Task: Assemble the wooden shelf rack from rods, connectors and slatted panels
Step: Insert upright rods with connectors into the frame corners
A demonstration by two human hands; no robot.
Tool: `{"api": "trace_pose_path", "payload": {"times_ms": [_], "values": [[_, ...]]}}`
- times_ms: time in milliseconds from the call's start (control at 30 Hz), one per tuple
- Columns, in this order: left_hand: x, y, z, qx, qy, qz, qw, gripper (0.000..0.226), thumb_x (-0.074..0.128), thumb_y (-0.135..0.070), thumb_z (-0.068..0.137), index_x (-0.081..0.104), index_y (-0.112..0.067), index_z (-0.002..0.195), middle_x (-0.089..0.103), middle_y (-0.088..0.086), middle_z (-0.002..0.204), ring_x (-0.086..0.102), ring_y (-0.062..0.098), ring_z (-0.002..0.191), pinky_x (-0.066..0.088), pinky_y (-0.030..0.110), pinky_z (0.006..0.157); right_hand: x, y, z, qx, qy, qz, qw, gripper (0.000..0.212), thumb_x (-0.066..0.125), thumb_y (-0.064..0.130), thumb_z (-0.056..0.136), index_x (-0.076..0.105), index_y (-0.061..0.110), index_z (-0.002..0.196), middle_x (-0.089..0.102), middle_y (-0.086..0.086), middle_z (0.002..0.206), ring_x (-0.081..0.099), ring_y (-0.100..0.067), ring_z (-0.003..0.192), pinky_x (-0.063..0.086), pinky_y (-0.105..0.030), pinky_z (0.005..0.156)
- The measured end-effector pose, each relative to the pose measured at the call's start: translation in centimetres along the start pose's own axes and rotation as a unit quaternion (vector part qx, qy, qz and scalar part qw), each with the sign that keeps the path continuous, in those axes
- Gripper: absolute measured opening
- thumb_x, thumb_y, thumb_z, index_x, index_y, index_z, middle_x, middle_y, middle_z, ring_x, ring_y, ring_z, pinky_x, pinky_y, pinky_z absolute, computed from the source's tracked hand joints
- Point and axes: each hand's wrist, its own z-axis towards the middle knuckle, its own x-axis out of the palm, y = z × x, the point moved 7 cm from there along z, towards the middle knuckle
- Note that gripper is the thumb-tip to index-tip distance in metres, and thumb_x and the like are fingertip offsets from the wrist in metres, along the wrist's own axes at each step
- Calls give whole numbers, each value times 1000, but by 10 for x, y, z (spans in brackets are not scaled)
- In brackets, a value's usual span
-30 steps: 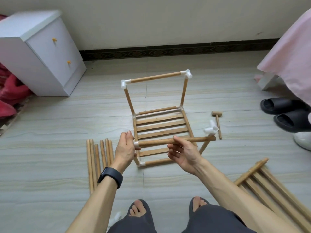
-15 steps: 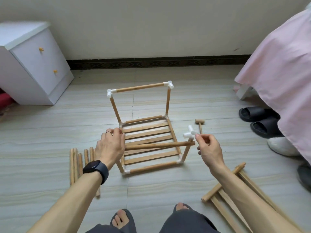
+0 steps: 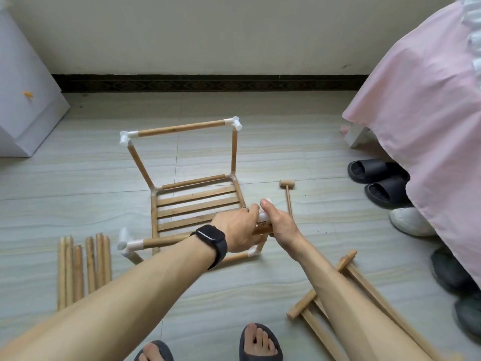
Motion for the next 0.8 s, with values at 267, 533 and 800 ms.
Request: {"api": "trace_pose_path", "payload": {"times_ms": [267,533,800], "values": [[7,24,-18,49,-53,3,997,32,26,-55,104,36,-25,104,65,0,91,60,30,76,49,42,61,-18,-9,4,-35,-39,-4,999,58,44,72,87,69,28,59,69,5,72,64,-16,83,50,-41,89],[-4,32,-22,29,-89,29,995,41,19,-58,103,41,-23,103,53,-7,82,49,22,64,38,38,56,-22,-7,5,-66,-96,-16,993,61,45,72,86,63,15,74,68,-3,74,70,-16,77,49,-40,83],[2,34,-26,30,-95,51,994,48,9,-62,98,38,-25,100,56,-7,81,51,21,63,39,38,55,-9,-7,-1,-76,-113,31,990,56,45,61,95,63,19,64,61,9,59,55,4,59,40,-8,61]]}}
